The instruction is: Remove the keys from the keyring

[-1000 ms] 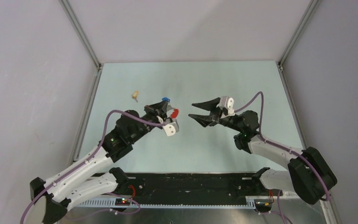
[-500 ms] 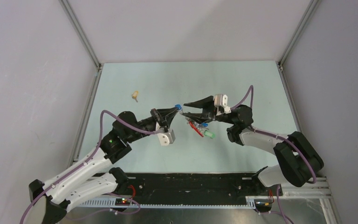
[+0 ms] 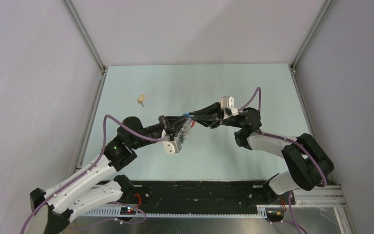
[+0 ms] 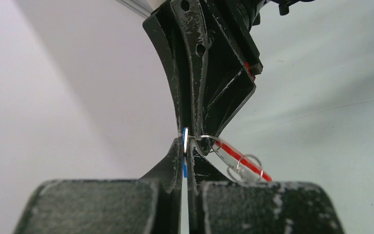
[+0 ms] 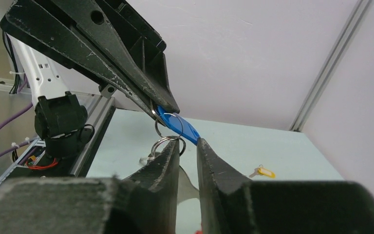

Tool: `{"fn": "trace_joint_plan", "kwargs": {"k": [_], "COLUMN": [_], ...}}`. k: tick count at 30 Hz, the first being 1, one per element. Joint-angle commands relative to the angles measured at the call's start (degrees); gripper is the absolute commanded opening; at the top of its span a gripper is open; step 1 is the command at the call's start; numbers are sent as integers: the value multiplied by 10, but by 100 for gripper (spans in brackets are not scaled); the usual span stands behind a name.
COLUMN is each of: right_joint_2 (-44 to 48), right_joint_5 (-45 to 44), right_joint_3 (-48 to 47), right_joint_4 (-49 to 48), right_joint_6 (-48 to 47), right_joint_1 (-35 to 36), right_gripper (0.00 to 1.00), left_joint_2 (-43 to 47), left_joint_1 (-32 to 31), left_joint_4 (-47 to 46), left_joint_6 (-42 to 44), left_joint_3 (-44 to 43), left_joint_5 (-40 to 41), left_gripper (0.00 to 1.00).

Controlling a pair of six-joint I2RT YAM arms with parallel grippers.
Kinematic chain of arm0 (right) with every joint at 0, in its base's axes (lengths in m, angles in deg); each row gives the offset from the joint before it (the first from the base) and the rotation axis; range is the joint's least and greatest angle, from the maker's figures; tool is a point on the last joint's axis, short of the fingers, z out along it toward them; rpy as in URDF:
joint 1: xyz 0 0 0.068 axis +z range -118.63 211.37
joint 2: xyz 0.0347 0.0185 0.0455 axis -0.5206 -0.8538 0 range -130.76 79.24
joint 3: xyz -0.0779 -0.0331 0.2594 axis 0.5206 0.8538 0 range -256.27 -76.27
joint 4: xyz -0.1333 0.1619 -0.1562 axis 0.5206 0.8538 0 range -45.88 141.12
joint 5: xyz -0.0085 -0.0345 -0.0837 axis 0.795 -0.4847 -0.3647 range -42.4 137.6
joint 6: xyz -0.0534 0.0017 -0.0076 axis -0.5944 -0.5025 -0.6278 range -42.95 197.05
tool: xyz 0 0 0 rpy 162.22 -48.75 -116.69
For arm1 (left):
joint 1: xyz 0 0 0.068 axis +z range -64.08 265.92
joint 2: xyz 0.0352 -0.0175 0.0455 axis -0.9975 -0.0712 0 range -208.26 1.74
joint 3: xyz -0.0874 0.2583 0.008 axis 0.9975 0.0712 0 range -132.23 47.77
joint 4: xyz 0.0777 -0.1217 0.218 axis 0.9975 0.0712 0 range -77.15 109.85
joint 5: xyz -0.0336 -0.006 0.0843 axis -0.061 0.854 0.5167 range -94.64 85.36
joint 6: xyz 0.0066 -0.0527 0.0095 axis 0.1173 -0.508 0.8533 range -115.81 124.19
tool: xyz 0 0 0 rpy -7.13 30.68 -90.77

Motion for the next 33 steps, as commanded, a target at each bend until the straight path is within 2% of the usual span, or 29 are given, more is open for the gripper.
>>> {"fn": "trace_joint_plan", "kwargs": {"k": [1,6,15,18,21,26,33], "right_joint_2": [-7,-8,3,15,38,61,79], "right_joint_5": [29,32,15,4,-1,-11,-23], "right_joint_3": [-22,-26,-36,-37,-36,-35,-35], "right_joint_4": [-31,-32,-27,9,65,133,153], "right_joint_6": [22,42,118,130,97,42,0], "right_joint_1": [5,2,-4,2,10,10,2], "right_gripper": [19,0,0,0,0,27,34], "left_joint_2": [15,20,23,22,23,25,29], "left_joint_1": [3,3,3,3,3,3,3], "left_joint_4": [-49,-49,-49,-48,-48,-48,-40], "left_joint_6": [3,11,40,45,46,48,76], "left_joint_3": [-12,-12,-4,-1,-1,1,7], "left_joint_5": [19,45,68,71,66,53,28], "left_gripper": [0,0,0,0,0,0,0]}}
